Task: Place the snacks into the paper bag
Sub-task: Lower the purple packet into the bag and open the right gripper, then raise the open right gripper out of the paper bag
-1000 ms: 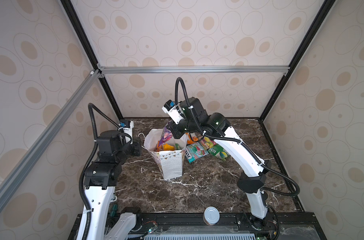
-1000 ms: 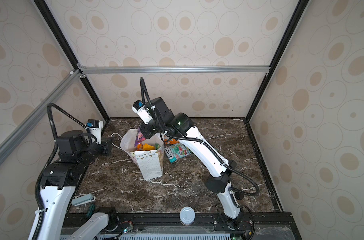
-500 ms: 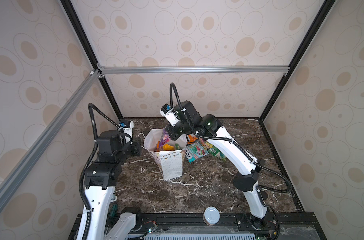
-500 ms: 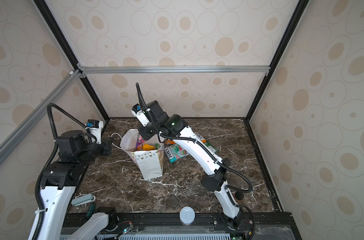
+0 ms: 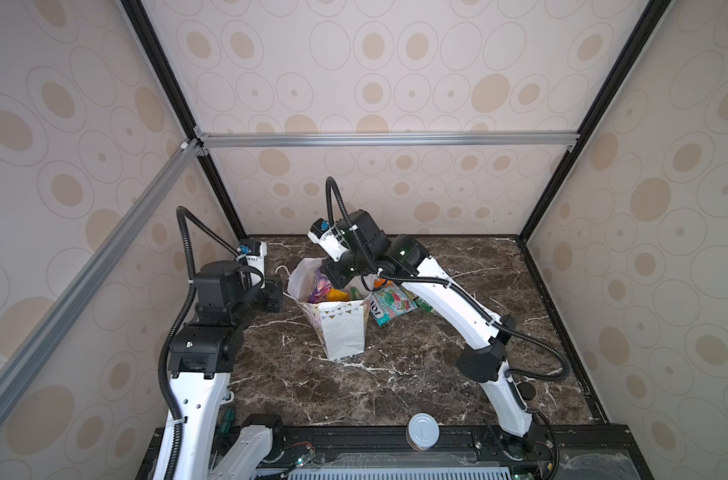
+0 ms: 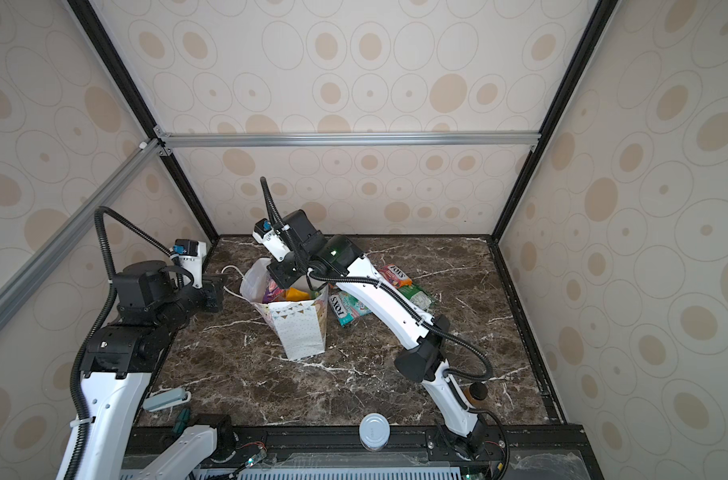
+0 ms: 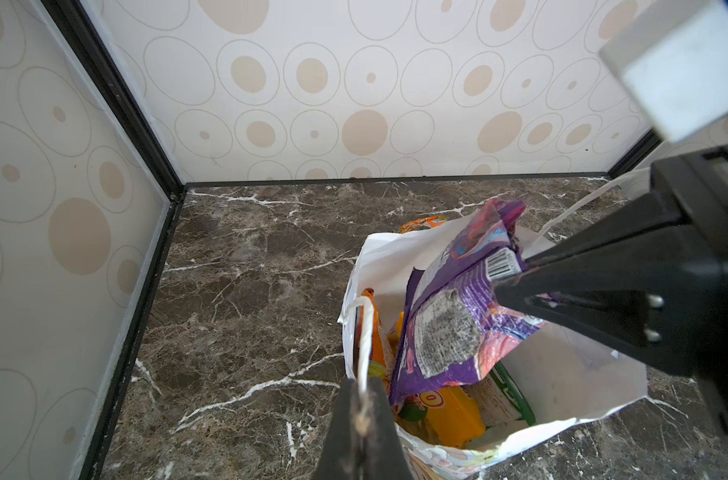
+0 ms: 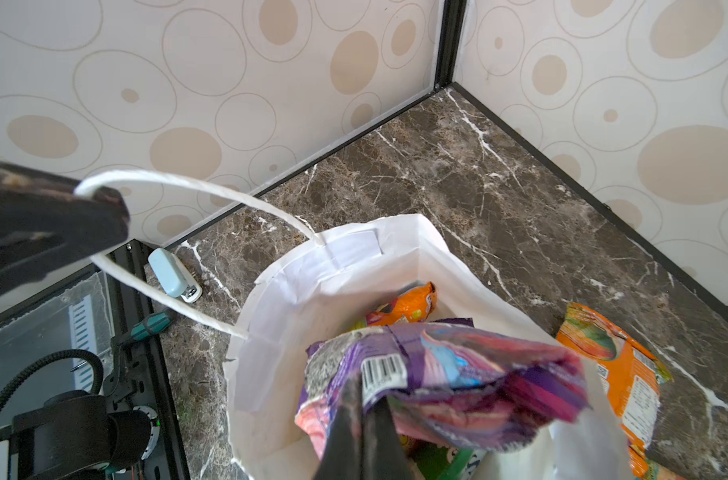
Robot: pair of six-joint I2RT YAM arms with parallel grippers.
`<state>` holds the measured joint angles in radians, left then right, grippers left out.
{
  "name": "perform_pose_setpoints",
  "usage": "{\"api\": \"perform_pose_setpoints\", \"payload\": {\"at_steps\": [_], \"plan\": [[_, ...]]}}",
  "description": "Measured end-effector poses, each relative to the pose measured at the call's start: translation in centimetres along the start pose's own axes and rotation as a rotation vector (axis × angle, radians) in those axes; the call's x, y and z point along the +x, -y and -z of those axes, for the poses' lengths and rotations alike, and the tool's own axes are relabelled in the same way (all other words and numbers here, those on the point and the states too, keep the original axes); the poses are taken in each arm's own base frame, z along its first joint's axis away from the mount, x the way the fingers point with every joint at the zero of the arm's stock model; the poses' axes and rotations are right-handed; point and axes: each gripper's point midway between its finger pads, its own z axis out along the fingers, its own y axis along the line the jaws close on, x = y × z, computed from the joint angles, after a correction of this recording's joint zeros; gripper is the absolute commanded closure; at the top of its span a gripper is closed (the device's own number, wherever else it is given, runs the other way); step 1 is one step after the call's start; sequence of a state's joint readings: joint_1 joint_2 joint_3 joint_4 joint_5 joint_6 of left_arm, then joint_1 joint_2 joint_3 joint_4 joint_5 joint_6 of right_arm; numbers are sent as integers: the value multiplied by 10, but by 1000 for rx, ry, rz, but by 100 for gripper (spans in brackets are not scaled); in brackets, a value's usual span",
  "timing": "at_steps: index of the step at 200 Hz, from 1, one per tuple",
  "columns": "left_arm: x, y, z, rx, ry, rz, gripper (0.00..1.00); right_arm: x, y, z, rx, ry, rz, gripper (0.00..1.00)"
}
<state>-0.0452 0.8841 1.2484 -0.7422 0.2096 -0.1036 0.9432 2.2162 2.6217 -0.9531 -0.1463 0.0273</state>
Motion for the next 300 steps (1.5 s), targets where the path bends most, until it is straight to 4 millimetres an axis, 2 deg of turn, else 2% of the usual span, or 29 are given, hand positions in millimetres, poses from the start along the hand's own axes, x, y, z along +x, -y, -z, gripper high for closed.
{"api": "perform_pose_setpoints", "payload": {"at_steps": [93, 103, 124, 137, 154, 161, 169, 226, 262, 300], "plan": [[1, -2, 0, -13, -1, 0, 100, 34, -1, -25, -20, -108, 27, 100], [1, -3, 0, -15, 0, 0, 100, 35, 0, -26, -16, -114, 26, 93], [2, -3, 1, -18, 1, 0, 100, 37, 3, -25, 5, -121, 26, 92], [2, -3, 1, -20, 1, 0, 100, 38, 7, -25, 26, -126, 23, 84], [2, -4, 1, -26, 2, 0, 100, 39, 13, -24, 64, -129, 21, 82], [2, -5, 1, -32, 2, 0, 100, 39, 17, -24, 83, -131, 20, 79], [2, -6, 1, -38, 2, 0, 100, 39, 20, -22, 108, -133, 20, 75], [2, -10, -1, -56, -5, 1, 100, 36, 40, 15, 251, -136, 10, 73], [-1, -16, -2, -89, -18, 9, 100, 30, 31, 40, 224, -105, -14, 72], [-3, -18, -2, -103, -29, 29, 100, 17, 17, 51, 156, -47, -82, 56]]}}
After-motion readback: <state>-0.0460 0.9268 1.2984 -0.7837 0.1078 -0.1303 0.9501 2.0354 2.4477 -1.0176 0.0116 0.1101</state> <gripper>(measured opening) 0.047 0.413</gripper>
